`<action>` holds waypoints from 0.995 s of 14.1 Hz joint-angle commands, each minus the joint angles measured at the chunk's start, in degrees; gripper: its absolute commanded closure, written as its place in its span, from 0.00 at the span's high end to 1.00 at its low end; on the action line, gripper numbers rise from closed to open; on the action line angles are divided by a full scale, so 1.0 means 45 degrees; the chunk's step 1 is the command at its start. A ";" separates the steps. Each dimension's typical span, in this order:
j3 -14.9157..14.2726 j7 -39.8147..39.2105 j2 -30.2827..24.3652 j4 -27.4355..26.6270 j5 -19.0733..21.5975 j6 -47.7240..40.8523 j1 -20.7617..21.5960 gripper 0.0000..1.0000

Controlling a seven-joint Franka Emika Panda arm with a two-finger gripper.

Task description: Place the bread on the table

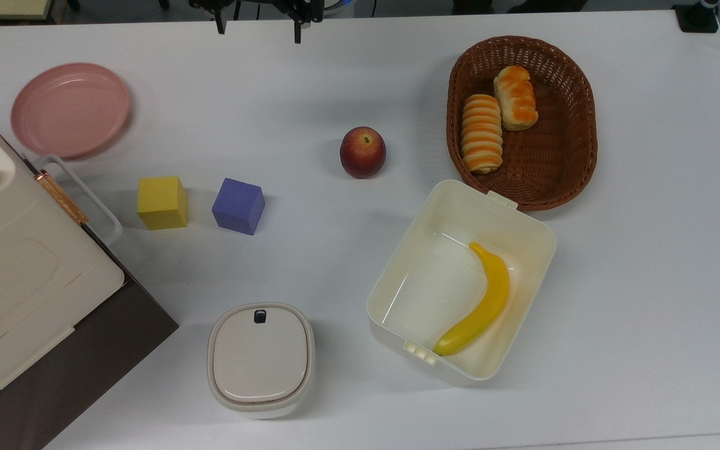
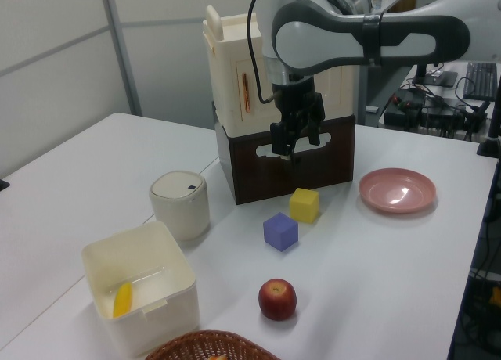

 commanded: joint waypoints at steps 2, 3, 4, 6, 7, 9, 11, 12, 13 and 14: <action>0.0035 -0.0263 0.0008 -0.0231 0.0213 0.0657 -0.0060 1.00; 0.0035 -0.0283 0.0027 -0.0270 0.0233 0.0676 -0.0060 1.00; 0.0035 -0.0302 0.0047 -0.0309 0.0233 0.0696 -0.0041 1.00; 0.0054 -0.0322 0.0242 -0.0309 0.0252 0.0735 0.0037 1.00; 0.0055 -0.0399 0.0262 -0.0328 0.0272 0.0986 0.0037 1.00; 0.0055 -0.0905 0.0262 -0.0582 0.0640 0.1320 0.0057 1.00; 0.0055 -0.1219 0.0262 -0.0582 0.0799 0.1321 0.0037 1.00; 0.0055 -0.1220 0.0281 -0.0621 0.0838 0.1321 0.0057 1.00; 0.0055 -0.1220 0.0339 -0.0641 0.0896 0.1340 0.0057 1.00; 0.0093 -0.1220 0.0495 -0.0602 0.0955 0.1341 0.0096 1.00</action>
